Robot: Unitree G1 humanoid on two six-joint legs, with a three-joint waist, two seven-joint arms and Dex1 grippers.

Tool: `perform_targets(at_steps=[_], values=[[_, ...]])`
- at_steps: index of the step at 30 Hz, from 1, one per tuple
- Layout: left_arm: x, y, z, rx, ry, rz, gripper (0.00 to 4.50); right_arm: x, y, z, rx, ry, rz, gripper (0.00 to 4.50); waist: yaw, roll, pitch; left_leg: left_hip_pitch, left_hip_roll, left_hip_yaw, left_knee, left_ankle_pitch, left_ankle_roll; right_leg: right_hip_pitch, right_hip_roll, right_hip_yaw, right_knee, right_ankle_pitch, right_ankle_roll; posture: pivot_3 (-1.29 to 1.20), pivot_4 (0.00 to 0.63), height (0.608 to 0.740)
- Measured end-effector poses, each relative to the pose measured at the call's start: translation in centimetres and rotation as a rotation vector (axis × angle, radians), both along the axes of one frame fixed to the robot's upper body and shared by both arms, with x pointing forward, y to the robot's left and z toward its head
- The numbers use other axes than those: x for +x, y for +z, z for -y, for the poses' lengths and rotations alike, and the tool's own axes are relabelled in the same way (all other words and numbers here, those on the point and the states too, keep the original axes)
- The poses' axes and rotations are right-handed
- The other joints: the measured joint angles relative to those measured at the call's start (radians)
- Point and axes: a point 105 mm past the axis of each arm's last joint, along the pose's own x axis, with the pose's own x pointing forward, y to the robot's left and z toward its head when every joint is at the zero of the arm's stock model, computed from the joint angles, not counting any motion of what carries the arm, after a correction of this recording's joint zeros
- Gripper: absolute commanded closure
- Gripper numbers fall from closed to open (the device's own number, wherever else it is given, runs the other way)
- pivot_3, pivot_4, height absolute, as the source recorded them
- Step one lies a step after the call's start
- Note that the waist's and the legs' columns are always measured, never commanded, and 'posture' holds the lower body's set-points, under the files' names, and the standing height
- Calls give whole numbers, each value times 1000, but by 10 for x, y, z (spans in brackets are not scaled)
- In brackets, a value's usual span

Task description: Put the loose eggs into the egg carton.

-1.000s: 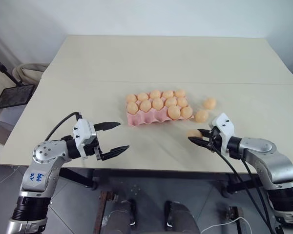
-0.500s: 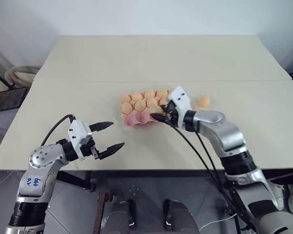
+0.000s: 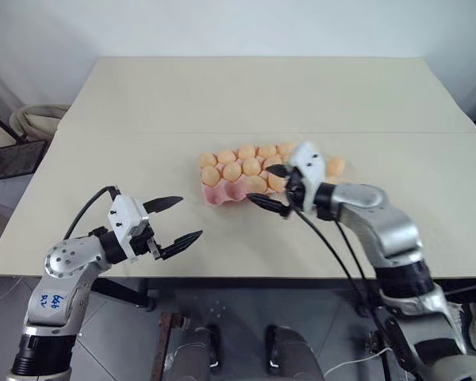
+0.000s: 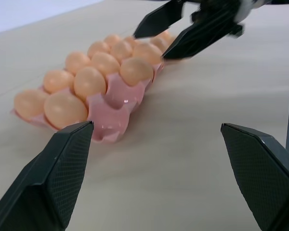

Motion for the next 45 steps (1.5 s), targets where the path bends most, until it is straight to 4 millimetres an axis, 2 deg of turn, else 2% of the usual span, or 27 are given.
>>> perform_targets(at_steps=[7, 10, 13, 16, 20, 25, 27, 30, 34, 36, 40, 45], values=[[13, -1, 12, -10, -80, -20, 0, -29, -24, 110, 17, -335, 2, 33, 22, -1, 0, 1, 1, 2, 0, 0, 0, 1, 2, 0, -2, 0, 1, 0, 150, 740], [18, 0, 19, -13, -117, -14, 0, -44, -25, 144, 6, -441, 69, 33, 23, -1, 0, 2, 1, 3, 0, 0, 0, 2, 3, 1, -2, 1, 1, 0, 150, 740], [25, 2, 25, -8, -159, -18, 0, -65, -38, 179, 18, -561, 97, 33, 25, -1, 0, 3, 1, 3, 0, 0, 0, 3, 5, 0, -3, 1, 1, 0, 150, 740], [29, 2, 30, -13, -186, -31, 0, -78, -57, 190, 24, -602, 72, 33, 19, -1, 0, 3, 1, 4, 1, 0, 0, 3, 6, 3, -3, 2, 3, 0, 150, 740], [31, 4, 31, -10, -198, -26, 0, -83, -65, 194, 38, -615, 83, 33, 13, -1, 0, 5, 3, 5, 1, 1, 0, 3, 5, 4, -2, 2, 2, 0, 150, 740], [31, 5, 29, -7, -197, -11, 0, -79, -56, 191, 59, -597, 125, 33, 16, -1, 0, 4, 3, 4, 1, 1, 0, 3, 4, 4, -3, 2, 1, 0, 150, 740], [30, 2, 27, -7, -189, -14, 0, -71, -50, 185, 65, -568, 125, 33, 14, -1, 0, 4, 3, 4, 1, 1, 0, 3, 3, 4, -3, 2, 1, 0, 150, 740], [28, -1, 23, -8, -173, -22, 0, -53, -44, 166, 60, -493, 72, 33, 13, -1, 0, 4, 3, 4, 1, 1, 0, 2, 2, 4, -3, 2, 1, 0, 150, 740], [23, -6, 18, -9, -140, -34, 0, -21, -27, 125, 64, -362, 22, 33, 6, -1, 0, 3, 3, 3, 1, 1, 0, 1, 2, 4, -2, 1, -2, 0, 150, 740], [21, -6, 17, -11, -130, -36, 0, -9, -22, 115, 56, -338, 19, 33, 5, -1, 0, 3, 3, 3, 1, 1, 0, 1, 2, 3, -3, 2, -1, 0, 150, 740], [15, -8, 11, -12, -89, -30, 0, 19, -27, 108, 16, -339, -15, 33, 9, -1, 0, 1, 1, 3, 1, 0, 1, 1, 0, 2, -4, 2, -1, 0, 150, 740], [8, -6, 5, -19, -32, -7, 0, 45, -51, 108, -67, -372, -74, 33, 6, -1, 0, 1, 1, 4, 1, -1, 2, 1, 0, 1, -5, 2, 0, 0, 150, 740]])
